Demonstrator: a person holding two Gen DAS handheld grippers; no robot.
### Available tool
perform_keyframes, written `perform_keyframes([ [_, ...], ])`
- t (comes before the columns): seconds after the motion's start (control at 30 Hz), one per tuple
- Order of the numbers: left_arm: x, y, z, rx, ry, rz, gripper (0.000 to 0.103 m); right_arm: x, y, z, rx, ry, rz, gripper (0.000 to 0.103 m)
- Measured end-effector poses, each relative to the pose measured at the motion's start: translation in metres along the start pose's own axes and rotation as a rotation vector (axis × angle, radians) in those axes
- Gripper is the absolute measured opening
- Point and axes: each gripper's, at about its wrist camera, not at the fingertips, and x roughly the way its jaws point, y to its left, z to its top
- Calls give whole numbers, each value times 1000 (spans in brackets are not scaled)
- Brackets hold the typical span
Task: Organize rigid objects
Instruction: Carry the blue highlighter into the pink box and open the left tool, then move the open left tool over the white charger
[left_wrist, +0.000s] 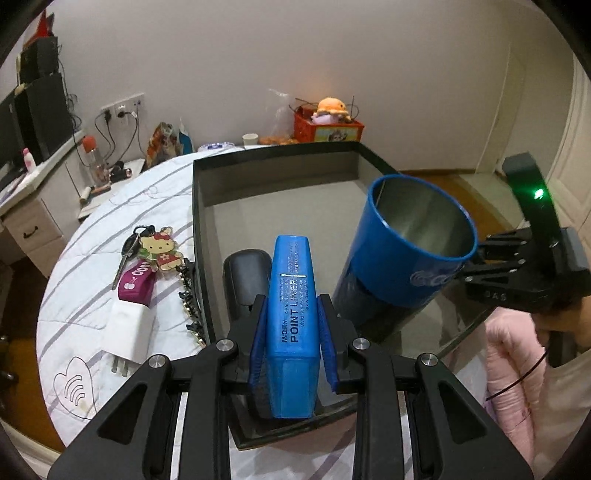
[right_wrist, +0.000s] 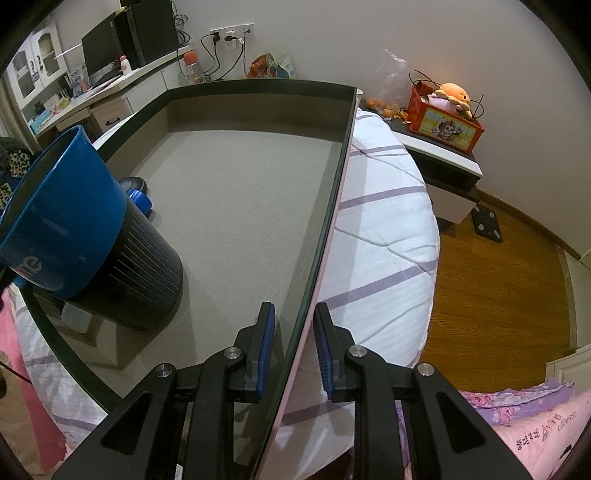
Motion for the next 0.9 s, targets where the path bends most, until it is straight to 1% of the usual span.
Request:
perform_keyframes([
  [0.13,2,1,0,2,4,14,27,0,0,0,0,0,-2,23],
  [0.3,-5,2,0,4,-11,26,27,0,0,-1,-1,2,-4,23],
  [0.37,-8,3,-1,5,-15,36,37,0,0,0,-3,4,-8,23],
  [0.4,-9,3,-2,5,-20,42,49,0,0,0,-2,4,-9,23],
  [0.43,-11,4,-2,4,-29,47,57,0,1,0,-2,5,-12,23],
  [0.5,-17,7,-4,-3,-44,47,60,0,2,0,-2,6,-15,23],
  [0.57,-22,11,-4,-16,-55,43,70,0,2,1,-1,9,-17,23],
  [0.63,-31,18,-6,-30,-86,39,91,0,3,1,-1,10,-19,23],
  [0.7,-41,27,-9,-45,-121,38,96,0,3,2,0,11,-20,23],
  [0.77,-51,42,-13,-65,-144,39,98,0,4,2,1,11,-21,23],
  [0.9,-61,87,-26,-137,-162,90,100,0,4,3,2,11,-25,23],
])
